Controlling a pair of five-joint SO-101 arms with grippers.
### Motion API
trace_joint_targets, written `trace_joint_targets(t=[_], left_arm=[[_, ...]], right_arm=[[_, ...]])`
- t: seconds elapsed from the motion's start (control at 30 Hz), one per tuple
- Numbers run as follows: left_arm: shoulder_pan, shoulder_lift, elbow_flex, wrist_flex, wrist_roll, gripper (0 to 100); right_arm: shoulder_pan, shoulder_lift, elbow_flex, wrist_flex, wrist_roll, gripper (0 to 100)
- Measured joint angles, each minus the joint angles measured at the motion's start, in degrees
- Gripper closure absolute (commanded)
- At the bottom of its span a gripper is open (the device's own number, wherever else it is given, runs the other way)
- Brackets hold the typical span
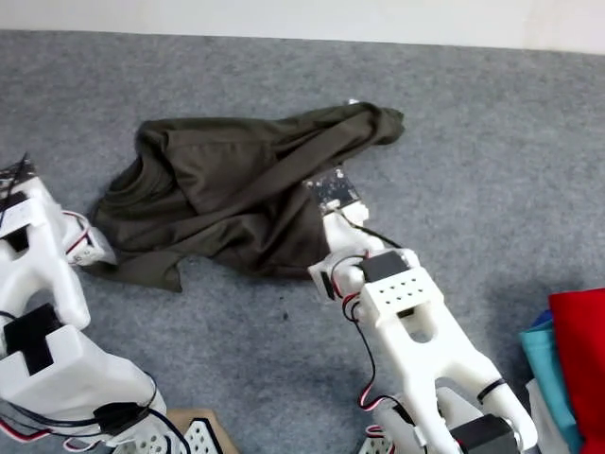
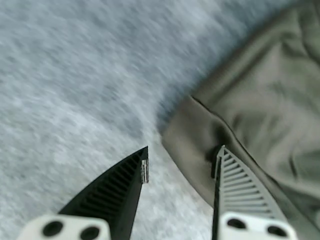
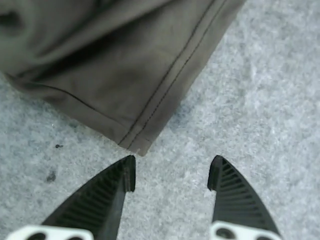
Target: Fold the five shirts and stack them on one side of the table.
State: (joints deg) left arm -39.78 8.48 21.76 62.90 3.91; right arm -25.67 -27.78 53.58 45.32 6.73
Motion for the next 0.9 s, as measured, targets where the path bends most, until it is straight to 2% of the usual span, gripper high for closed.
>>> trace_joint_targets(t=[0.43,0.63,0.9], left_arm=[[0.97,-1.14,7.30,-11.43,-0.09,78],[2.46,-1.41,7.65,-12.22,-0.09,91],[4.57,-1.41,7.65,-12.57,0.00,92]], right_arm=[[-3.25,-0.09,6.24,-7.56,0.00,76.1],[-3.78,-0.09,7.21,-11.25,0.00,76.1],[-3.78,10.73,5.27,-13.01,0.00,76.1]])
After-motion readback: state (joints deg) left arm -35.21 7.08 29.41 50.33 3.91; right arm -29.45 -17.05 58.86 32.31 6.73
